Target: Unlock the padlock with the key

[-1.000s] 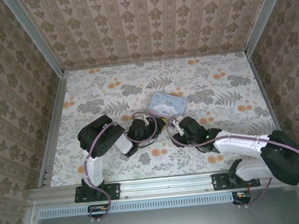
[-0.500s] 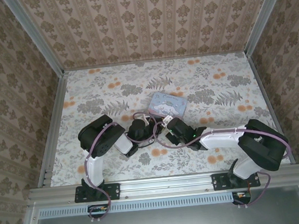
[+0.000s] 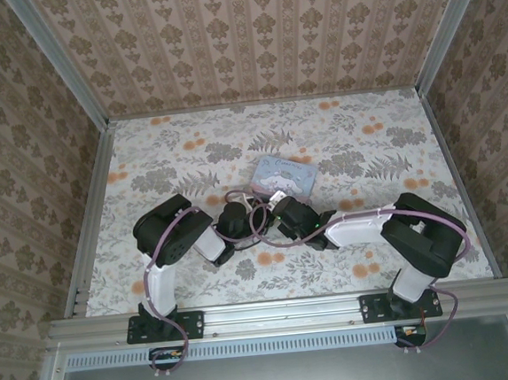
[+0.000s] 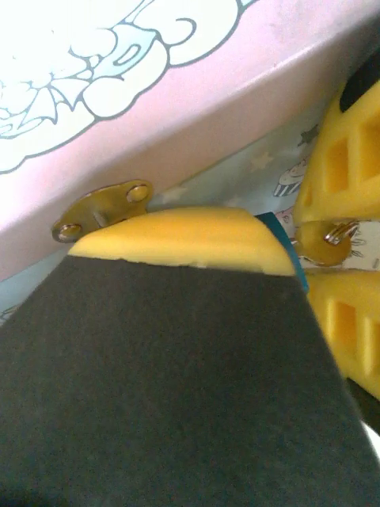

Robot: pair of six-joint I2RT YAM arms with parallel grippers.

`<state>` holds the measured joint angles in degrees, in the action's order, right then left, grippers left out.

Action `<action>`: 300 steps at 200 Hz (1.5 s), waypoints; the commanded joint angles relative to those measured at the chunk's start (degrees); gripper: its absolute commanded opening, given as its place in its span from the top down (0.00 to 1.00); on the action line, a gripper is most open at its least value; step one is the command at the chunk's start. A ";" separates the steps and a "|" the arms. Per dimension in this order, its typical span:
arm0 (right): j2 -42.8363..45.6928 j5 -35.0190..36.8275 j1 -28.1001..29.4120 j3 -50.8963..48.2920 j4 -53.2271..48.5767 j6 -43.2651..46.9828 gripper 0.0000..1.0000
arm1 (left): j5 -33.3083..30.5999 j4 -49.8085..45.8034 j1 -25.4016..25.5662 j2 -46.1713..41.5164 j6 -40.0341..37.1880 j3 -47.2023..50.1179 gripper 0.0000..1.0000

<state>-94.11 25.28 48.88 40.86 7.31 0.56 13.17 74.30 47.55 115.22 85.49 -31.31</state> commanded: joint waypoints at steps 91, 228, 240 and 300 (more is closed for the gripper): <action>4.85 -39.40 -9.76 0.32 5.92 -15.30 1.00 | 1.25 0.17 0.75 1.85 0.30 0.11 1.00; 17.95 -38.86 -16.36 -7.35 0.87 -22.66 0.51 | 0.89 0.22 0.14 1.41 0.20 1.05 1.00; 18.31 -37.48 -16.36 -7.55 -0.45 -22.24 0.51 | 0.96 0.16 0.08 1.33 0.06 1.06 1.00; 16.51 -26.54 -9.88 -4.10 -8.44 -15.08 0.60 | 1.06 0.10 0.00 1.41 -0.06 1.06 1.00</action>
<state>-76.20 -8.62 36.01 34.24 4.89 -19.40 13.54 75.68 47.64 115.68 85.91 -30.98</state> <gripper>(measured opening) 0.414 0.091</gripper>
